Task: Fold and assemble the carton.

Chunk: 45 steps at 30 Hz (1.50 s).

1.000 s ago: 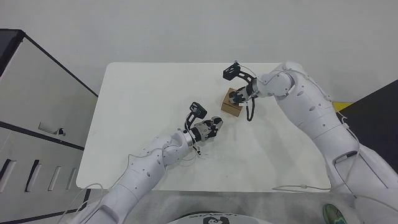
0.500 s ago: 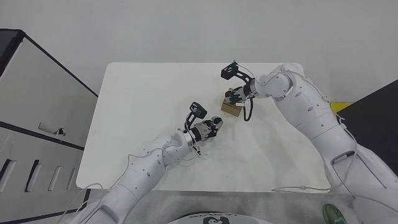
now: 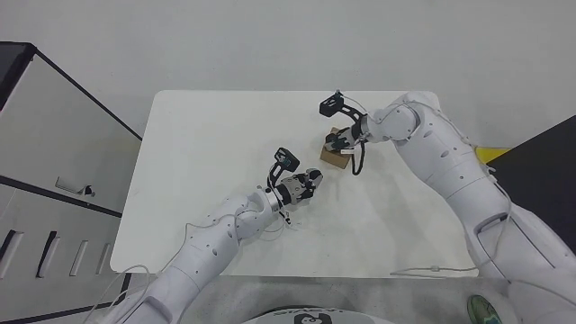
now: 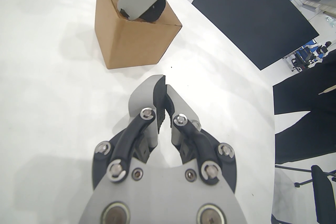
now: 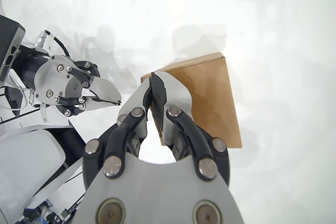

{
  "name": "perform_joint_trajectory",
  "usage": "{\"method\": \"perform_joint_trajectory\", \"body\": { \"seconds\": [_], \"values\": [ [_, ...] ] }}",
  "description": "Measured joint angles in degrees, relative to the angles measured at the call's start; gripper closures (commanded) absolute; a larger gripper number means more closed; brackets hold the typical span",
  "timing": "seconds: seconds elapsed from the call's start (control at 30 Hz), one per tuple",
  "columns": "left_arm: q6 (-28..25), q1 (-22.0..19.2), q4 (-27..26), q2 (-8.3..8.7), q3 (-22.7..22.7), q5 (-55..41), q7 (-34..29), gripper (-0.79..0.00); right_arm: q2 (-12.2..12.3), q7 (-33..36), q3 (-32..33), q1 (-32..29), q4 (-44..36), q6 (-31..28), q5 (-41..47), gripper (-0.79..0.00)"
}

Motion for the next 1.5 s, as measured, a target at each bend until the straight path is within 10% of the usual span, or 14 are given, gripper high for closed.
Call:
{"method": "perform_joint_trajectory", "body": {
  "seconds": [1.5],
  "values": [
    [0.0, 0.0, 0.0, 0.00, 0.0, 0.0, 0.0, 0.000, 3.7, 4.1, 7.7, -4.7, -7.4, 1.1, 4.0, 0.000]
  ]
}}
